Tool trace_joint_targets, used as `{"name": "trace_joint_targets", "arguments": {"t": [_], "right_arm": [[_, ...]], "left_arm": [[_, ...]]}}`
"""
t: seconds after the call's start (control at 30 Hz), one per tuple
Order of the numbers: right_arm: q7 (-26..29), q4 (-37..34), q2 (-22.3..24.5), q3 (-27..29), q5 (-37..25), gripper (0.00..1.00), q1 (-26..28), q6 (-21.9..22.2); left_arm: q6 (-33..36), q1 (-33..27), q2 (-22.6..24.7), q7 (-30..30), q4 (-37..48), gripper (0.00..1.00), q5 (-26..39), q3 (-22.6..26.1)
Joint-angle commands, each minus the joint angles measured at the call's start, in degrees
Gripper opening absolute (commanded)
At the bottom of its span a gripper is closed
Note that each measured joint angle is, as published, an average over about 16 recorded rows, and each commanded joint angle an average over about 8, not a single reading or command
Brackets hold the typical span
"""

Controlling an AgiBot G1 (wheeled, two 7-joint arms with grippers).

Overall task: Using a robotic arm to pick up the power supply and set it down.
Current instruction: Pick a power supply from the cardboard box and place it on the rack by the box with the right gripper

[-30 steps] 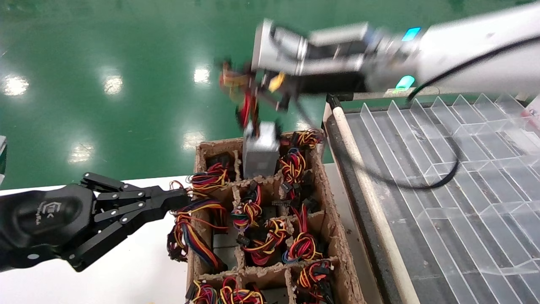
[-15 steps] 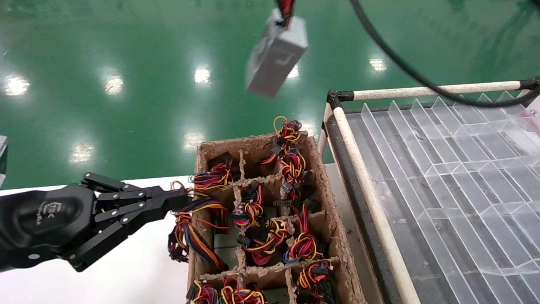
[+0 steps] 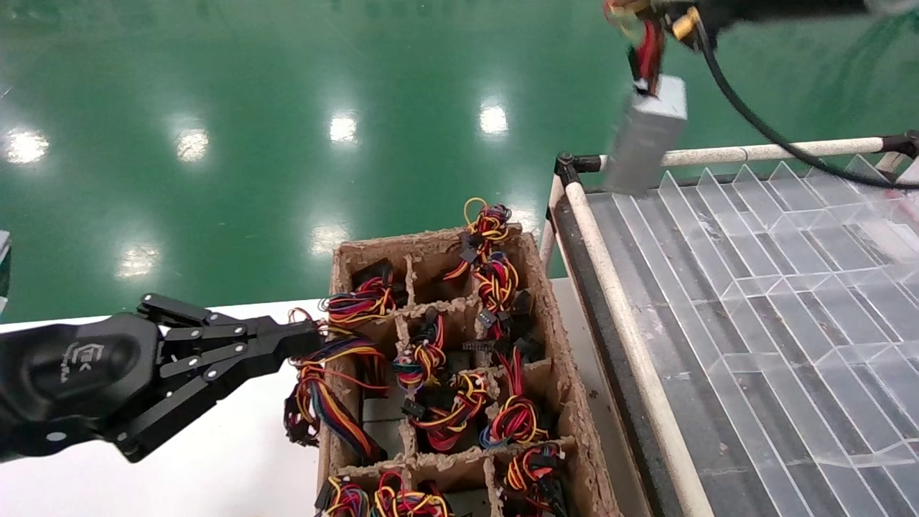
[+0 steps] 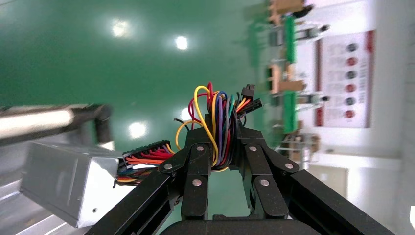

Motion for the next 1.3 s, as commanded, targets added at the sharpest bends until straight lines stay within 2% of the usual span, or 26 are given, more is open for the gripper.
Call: {"name": "trace_joint_targets", "arguments": {"t": [0.03,0.3,0.6,0.83,1.3], "right_arm": [[-1.1,-2.3,0.1,-0.3,-0.5,0.00,-0.2,0.3],[-5.1,-9.7,-2.6,-0.6,-0.5,0.00,-1.2,3.3],[-10.7,-18.9,-7.0,1.3,3.3,0.00,-1.2,7.3],[-15.6,-24.2,-9.4,2.8,6.2,0.00,-0.3,8.3],[-21.5,-35.1,-14.7,2.3,5.3,0.00,-0.6,14.9]], "left_arm": [[0.0,0.0,0.0,0.0,0.0,0.00,0.0,0.0],[0.0,0.0,0.0,0.0,0.0,0.00,0.0,0.0],[0.0,0.0,0.0,0.0,0.0,0.00,0.0,0.0],[0.0,0.0,0.0,0.0,0.0,0.00,0.0,0.0],[0.0,0.0,0.0,0.0,0.0,0.00,0.0,0.0]]}}
